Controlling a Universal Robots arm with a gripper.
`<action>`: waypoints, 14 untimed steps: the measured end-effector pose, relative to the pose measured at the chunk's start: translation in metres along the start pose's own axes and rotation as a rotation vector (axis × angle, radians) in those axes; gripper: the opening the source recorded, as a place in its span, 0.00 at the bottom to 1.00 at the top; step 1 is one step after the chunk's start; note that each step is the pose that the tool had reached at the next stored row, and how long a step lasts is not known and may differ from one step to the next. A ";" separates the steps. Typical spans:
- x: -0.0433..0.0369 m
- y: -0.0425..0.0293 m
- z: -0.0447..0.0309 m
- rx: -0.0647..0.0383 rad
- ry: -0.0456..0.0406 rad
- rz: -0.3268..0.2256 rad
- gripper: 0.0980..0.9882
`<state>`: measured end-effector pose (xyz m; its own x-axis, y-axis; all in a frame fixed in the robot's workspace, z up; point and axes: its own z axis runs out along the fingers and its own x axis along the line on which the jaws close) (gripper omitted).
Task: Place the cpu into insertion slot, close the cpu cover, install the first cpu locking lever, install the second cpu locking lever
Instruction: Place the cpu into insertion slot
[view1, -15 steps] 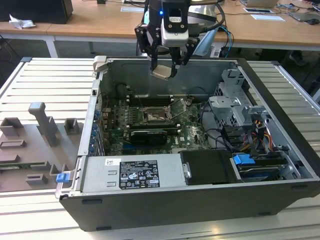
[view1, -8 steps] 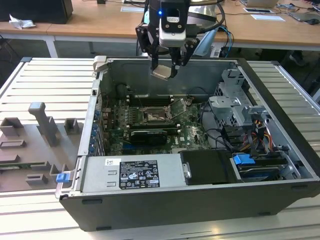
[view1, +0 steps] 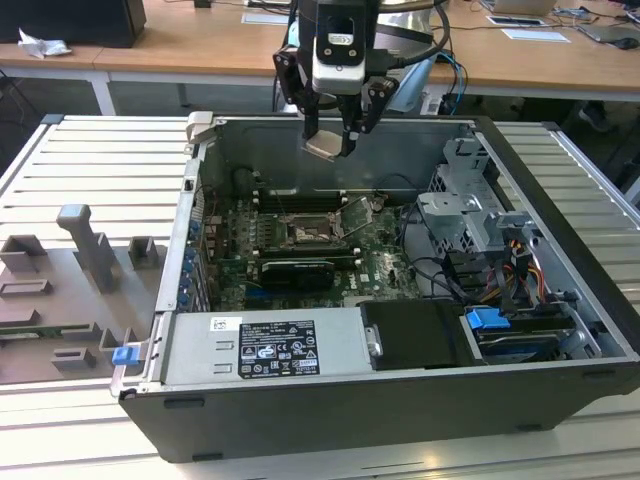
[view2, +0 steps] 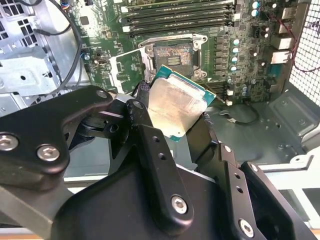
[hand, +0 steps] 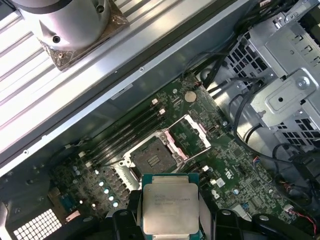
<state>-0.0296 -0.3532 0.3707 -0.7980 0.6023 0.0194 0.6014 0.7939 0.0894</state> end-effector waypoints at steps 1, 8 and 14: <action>0.0000 0.0000 0.0000 0.000 -0.0008 0.009 0.50; 0.0000 0.0000 0.0002 -0.001 -0.0063 0.070 0.50; 0.0000 0.0000 0.0005 -0.002 -0.0101 0.113 0.50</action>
<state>-0.0296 -0.3532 0.3702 -0.7250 0.6884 0.0193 0.6871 0.7211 0.0893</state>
